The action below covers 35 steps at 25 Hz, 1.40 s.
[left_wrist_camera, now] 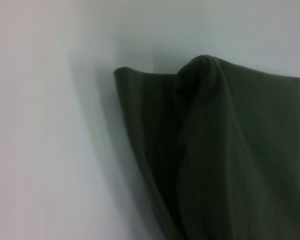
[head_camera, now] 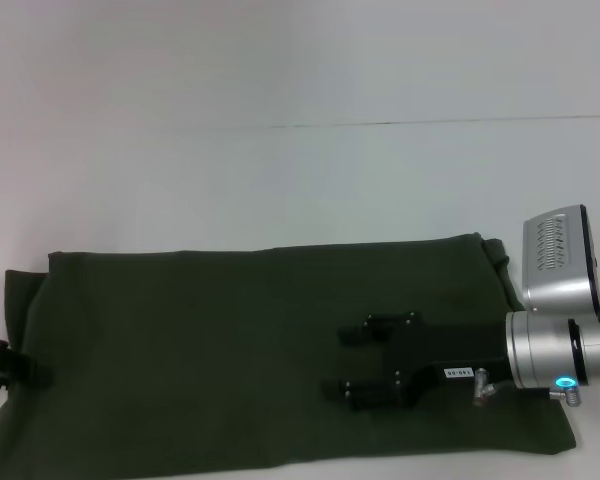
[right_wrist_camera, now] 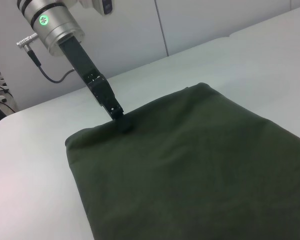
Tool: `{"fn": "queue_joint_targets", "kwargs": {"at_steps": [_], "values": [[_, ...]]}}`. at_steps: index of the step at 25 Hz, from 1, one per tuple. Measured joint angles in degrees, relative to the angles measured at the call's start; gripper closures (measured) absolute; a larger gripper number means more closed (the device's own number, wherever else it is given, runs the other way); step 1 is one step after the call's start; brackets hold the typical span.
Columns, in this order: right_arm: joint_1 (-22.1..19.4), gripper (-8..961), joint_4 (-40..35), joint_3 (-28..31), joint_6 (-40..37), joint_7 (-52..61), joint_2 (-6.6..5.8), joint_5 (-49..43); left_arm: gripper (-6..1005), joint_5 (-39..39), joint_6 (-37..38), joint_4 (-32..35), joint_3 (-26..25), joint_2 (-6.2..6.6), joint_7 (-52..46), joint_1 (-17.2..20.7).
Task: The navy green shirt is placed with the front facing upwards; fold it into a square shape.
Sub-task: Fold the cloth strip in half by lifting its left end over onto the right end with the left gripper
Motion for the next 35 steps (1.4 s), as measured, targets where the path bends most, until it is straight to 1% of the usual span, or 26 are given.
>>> {"fn": "queue_joint_targets", "kwargs": {"at_steps": [6,11,14,21,31,35], "values": [[0.0,117,0.0,0.0,0.0,0.0,0.0,0.0,660,0.36,0.04,0.0,0.1,-0.07,-0.26,-0.12],[0.0,117,0.0,0.0,0.0,0.0,0.0,0.04,870,0.33,0.08,0.0,0.86,-0.19,-0.29,-0.14],[0.0,117,0.0,0.0,0.0,0.0,0.0,0.06,910,0.29,0.08,0.0,1.35,-0.25,-0.21,-0.13],[0.0,118,0.0,0.0,0.0,0.0,0.0,0.21,909,-0.26,0.89,0.36,1.34,-0.19,0.45,-0.26],[0.47,118,0.0,0.01,0.0,-0.57,0.07,0.48,910,-3.8,4.97,1.58,0.81,0.34,1.22,-0.89],[0.68,117,0.22,-0.01,0.0,-2.52,0.14,2.13,910,-5.18,7.38,3.35,0.68,0.48,0.81,-1.14]]}}
